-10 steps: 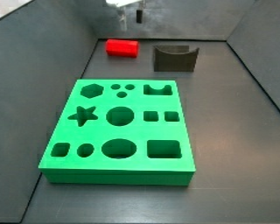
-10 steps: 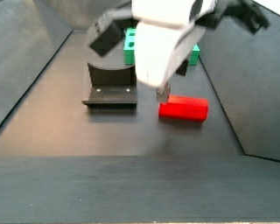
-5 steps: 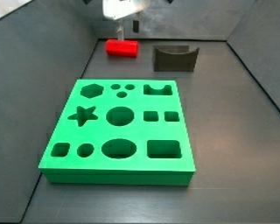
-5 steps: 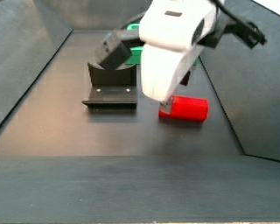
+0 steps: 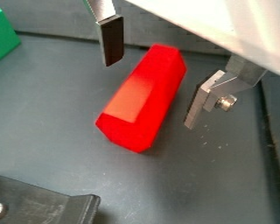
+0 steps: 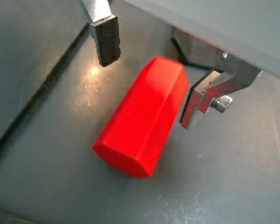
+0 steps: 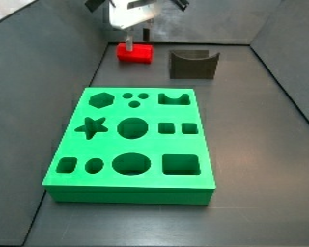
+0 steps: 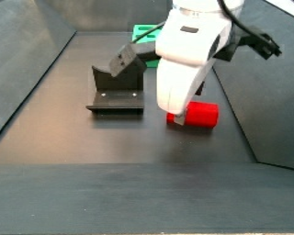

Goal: Pick up the hexagon object. Move up. Place the hexagon object on the fixture. Regrasp the hexagon object. Move to above the board. Insert the hexagon object.
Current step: Pick up the hexagon object.

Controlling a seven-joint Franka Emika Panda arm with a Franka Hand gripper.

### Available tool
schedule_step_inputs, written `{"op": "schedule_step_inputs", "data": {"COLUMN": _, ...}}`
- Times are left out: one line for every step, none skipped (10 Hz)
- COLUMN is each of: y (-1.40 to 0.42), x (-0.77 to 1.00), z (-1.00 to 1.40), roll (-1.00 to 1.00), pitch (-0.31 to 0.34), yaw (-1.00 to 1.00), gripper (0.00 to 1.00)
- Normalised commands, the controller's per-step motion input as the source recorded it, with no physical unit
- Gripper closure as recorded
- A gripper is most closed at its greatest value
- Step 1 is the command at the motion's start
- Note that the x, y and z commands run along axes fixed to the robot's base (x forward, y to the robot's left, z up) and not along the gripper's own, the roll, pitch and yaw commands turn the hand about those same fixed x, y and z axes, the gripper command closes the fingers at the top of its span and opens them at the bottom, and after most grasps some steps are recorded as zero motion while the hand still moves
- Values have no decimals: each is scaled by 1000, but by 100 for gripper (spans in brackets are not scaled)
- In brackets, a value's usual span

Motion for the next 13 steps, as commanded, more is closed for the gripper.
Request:
{"op": "schedule_step_inputs", "data": {"y": 0, "x": -20, "z": -451, "roll": -1, "pitch": -27, "yaw": 440, "gripper": 0}}
{"op": "schedule_step_inputs", "data": {"y": 0, "x": -14, "z": -460, "roll": -10, "pitch": -29, "yaw": 443, "gripper": 0}}
{"op": "schedule_step_inputs", "data": {"y": 0, "x": 0, "z": -500, "roll": -39, "pitch": -36, "yaw": 437, "gripper": 0}}
{"op": "schedule_step_inputs", "data": {"y": 0, "x": 0, "z": -423, "roll": -70, "pitch": -44, "yaw": 406, "gripper": 0}}
{"op": "schedule_step_inputs", "data": {"y": 0, "x": 0, "z": 0, "roll": -9, "pitch": 0, "yaw": 0, "gripper": 0}}
{"op": "schedule_step_inputs", "data": {"y": 0, "x": 0, "z": 0, "roll": 0, "pitch": 0, "yaw": 0, "gripper": 0}}
{"op": "schedule_step_inputs", "data": {"y": 0, "x": 0, "z": 0, "roll": 0, "pitch": 0, "yaw": 0, "gripper": 100}}
{"op": "schedule_step_inputs", "data": {"y": 0, "x": 0, "z": 0, "roll": 0, "pitch": 0, "yaw": 0, "gripper": 100}}
{"op": "schedule_step_inputs", "data": {"y": 0, "x": 0, "z": 0, "roll": 0, "pitch": 0, "yaw": 0, "gripper": 100}}
{"op": "schedule_step_inputs", "data": {"y": 0, "x": 0, "z": 0, "roll": 0, "pitch": 0, "yaw": 0, "gripper": 100}}
{"op": "schedule_step_inputs", "data": {"y": 0, "x": 0, "z": 0, "roll": 0, "pitch": 0, "yaw": 0, "gripper": 100}}
{"op": "schedule_step_inputs", "data": {"y": 0, "x": 0, "z": 0, "roll": 0, "pitch": 0, "yaw": 0, "gripper": 100}}
{"op": "schedule_step_inputs", "data": {"y": 0, "x": 0, "z": 0, "roll": 0, "pitch": 0, "yaw": 0, "gripper": 100}}
